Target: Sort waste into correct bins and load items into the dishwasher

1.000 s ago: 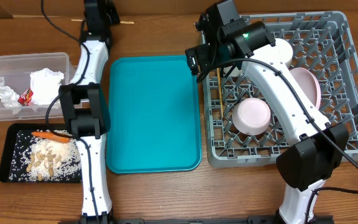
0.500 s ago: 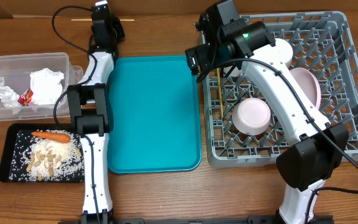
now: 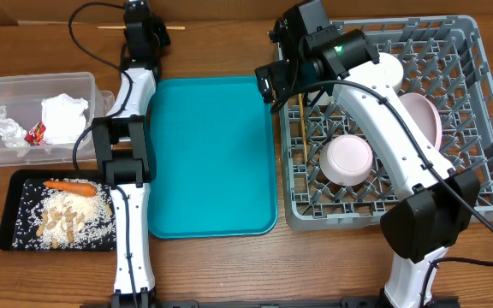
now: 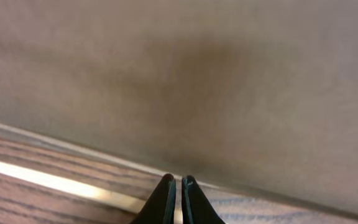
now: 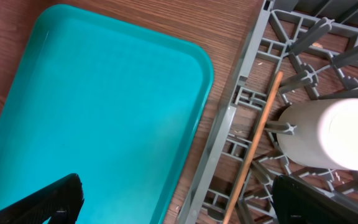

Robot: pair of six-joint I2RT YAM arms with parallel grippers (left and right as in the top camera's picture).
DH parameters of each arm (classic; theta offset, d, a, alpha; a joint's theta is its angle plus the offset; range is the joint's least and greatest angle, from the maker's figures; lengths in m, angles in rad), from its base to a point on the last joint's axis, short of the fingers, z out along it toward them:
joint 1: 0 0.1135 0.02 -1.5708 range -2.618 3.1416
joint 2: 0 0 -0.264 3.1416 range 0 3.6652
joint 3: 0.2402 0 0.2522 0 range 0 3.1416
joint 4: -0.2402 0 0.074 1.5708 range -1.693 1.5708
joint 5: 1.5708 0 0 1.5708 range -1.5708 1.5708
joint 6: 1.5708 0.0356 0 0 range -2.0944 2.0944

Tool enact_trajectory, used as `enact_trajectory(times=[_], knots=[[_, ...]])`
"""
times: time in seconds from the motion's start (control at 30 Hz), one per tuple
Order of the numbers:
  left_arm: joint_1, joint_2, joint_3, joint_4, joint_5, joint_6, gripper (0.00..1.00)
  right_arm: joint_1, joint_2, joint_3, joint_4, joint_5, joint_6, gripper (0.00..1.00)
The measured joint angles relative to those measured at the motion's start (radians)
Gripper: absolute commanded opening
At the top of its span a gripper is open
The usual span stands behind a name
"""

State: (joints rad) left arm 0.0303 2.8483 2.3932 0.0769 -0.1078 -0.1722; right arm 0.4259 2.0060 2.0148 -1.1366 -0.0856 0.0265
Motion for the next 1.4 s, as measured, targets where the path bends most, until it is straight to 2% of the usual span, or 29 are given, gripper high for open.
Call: enact_trajectory(times=[0.3,0.73,1.07,1.3,1.4], knots=[[0.0,0.0,0.002,0.003,0.0,-0.008,0.08,0.0,0.0,0.0,0.0,0.0,0.0,1.0],[0.0,0.003,0.003,0.124,0.0,-0.008,0.1,0.0,0.0,0.0,0.0,0.0,0.0,1.0],[0.003,0.101,0.011,0.199,-0.008,0.0,0.13,0.0,0.0,0.0,0.0,0.0,0.0,1.0],[0.014,0.103,0.018,0.178,-0.008,0.008,0.1,0.0,0.0,0.0,0.0,0.0,0.0,1.0],[0.016,0.099,0.044,0.107,-0.008,0.02,0.09,0.0,0.0,0.0,0.0,0.0,0.0,1.0]])
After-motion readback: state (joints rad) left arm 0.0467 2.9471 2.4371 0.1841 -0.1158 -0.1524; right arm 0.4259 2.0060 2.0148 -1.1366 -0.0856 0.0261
